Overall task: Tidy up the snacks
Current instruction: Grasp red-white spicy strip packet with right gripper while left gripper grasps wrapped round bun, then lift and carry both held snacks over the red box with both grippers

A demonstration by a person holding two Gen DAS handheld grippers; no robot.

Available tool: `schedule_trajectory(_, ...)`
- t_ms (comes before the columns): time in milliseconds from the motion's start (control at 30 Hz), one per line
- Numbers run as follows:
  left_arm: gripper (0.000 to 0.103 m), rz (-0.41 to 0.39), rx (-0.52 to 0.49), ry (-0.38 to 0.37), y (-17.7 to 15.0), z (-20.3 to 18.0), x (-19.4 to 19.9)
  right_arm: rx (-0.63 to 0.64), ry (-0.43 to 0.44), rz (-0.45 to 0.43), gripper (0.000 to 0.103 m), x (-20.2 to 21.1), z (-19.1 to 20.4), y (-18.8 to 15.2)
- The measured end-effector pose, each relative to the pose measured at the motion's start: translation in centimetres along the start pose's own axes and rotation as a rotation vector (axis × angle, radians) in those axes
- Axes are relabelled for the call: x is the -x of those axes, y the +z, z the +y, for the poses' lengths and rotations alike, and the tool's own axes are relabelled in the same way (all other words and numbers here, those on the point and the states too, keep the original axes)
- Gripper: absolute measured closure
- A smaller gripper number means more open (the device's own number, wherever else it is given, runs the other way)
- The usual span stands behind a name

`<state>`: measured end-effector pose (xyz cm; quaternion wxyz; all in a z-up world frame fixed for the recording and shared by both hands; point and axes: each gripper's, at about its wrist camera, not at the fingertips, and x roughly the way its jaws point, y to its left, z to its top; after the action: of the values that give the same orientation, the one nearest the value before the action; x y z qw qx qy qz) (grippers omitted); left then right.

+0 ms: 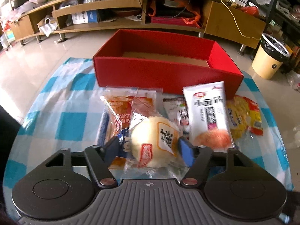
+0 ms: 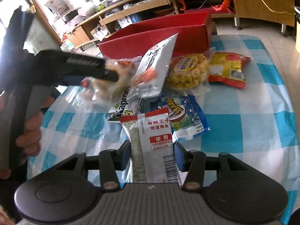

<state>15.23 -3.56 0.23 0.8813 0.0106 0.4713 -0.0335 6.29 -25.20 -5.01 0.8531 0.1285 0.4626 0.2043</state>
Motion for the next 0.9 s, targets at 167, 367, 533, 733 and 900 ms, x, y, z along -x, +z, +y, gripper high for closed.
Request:
schedule_trajectory(167,0.046,0.064,-0.024,-0.028,-2.6,1.3,2.0,0.008,0.020,-0.003,0.058,0.2,0.4,-0.2)
schedule_trajectory(367,0.046,0.096,-0.066,-0.025,-7.4,2.6,3.5,0.056,0.019,0.035,0.058,-0.4,1.5,-0.9)
schedule_trajectory(533,0.023,0.104,-0.094,0.000,-8.7,2.3,3.1,0.103,0.004,0.053,0.058,-0.9,2.3,-1.3)
schedule_trajectory(733,0.018,0.105,-0.043,0.016,-7.8,2.1,0.9,0.140,-0.017,0.049,0.057,-1.0,2.8,-1.7)
schedule_trajectory(900,0.036,0.124,-0.082,0.047,-8.1,1.3,0.3,0.168,-0.038,0.051,0.058,-1.2,3.2,-1.9)
